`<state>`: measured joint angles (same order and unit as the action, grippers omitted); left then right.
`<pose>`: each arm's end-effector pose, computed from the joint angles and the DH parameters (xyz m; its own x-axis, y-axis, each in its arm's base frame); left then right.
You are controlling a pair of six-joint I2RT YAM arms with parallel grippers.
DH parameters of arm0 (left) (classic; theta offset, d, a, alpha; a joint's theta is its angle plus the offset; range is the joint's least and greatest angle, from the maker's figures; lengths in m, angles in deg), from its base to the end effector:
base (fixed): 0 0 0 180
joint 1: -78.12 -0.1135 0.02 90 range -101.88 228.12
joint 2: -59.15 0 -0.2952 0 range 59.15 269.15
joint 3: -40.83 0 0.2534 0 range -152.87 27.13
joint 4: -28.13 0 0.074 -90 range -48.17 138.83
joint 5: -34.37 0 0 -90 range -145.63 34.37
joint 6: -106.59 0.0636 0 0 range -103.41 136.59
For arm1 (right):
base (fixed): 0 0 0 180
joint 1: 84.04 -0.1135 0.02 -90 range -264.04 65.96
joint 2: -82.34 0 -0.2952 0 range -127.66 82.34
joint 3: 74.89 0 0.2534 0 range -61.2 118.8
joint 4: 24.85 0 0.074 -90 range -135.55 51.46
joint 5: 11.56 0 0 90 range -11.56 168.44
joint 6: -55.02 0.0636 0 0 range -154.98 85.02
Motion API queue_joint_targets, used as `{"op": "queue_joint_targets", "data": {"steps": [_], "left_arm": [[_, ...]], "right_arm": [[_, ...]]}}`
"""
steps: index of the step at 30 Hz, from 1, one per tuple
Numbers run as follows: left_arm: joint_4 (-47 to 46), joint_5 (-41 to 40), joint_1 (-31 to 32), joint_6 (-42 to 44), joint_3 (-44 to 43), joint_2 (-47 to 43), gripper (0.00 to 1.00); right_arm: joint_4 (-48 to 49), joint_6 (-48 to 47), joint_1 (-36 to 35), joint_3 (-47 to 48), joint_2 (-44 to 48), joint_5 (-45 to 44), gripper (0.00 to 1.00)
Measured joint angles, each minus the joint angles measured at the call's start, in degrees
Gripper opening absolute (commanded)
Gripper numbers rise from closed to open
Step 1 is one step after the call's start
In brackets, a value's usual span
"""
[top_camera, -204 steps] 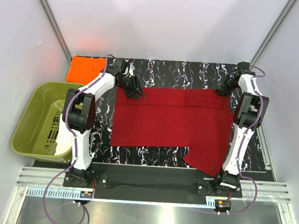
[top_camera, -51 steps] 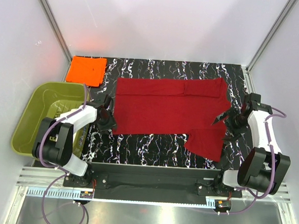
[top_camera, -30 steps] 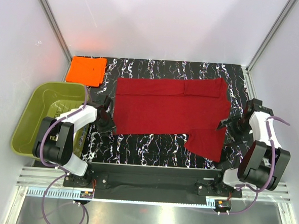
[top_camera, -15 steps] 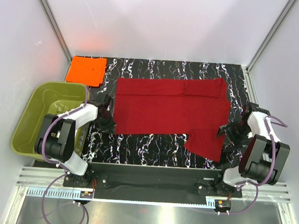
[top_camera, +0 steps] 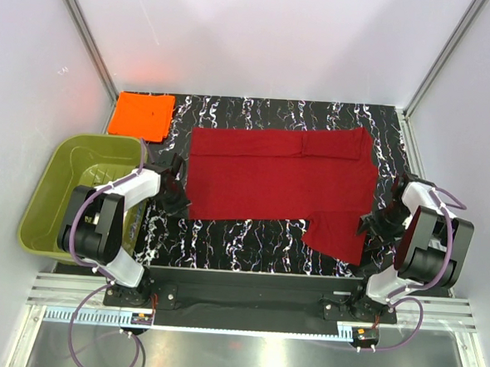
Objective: Fold and stack the t-shirts
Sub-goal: Fold the tshirt
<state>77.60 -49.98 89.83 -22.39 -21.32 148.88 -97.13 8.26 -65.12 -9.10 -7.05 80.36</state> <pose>0.2670 -0.0617 0.1576 -0.8825 -0.4564 -0.1139 -0.4265 0.8784 -0.2156 0.2230 -0.0742 0.1704 -0.4613 0.8819 0.0975 0.8831 0.4670 -0.0459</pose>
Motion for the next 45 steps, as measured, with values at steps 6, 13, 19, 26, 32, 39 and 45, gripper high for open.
{"op": "queue_joint_targets", "data": {"steps": [6, 13, 19, 26, 32, 39, 45], "left_arm": [[-0.02, 0.39, 0.0, 0.11, -0.02, 0.0, 0.0], [-0.96, 0.63, 0.0, 0.13, -0.02, -0.02, 0.0], [-0.98, 0.63, -0.04, 0.13, -0.02, -0.02, 0.0], [-0.98, 0.66, -0.04, 0.13, -0.02, -0.02, 0.0], [-0.98, 0.61, -0.04, 0.13, -0.02, -0.15, 0.0], [-0.66, 0.57, -0.04, 0.13, 0.24, -2.03, 0.0], [1.22, 0.11, -0.02, 0.11, 0.26, -5.46, 0.0]], "right_arm": [[4.24, 0.13, 0.0, -1.07, 0.59, -1.92, 0.49], [12.28, 1.7, 0.0, -7.63, 4.79, -2.32, 0.45], [15.04, 1.75, 0.02, -9.6, 5.81, -1.9, 0.48], [15.54, 1.44, 0.46, -10.64, 6.56, -1.6, 0.07], [16.13, 1.95, 0.52, -11.06, 7.13, -0.98, 0.01], [14.62, 0.26, 0.52, -10.95, 7.82, -1.05, 0.0], [9.94, -2.27, 0.52, -8.41, 8.15, -0.31, 0.0]]}}
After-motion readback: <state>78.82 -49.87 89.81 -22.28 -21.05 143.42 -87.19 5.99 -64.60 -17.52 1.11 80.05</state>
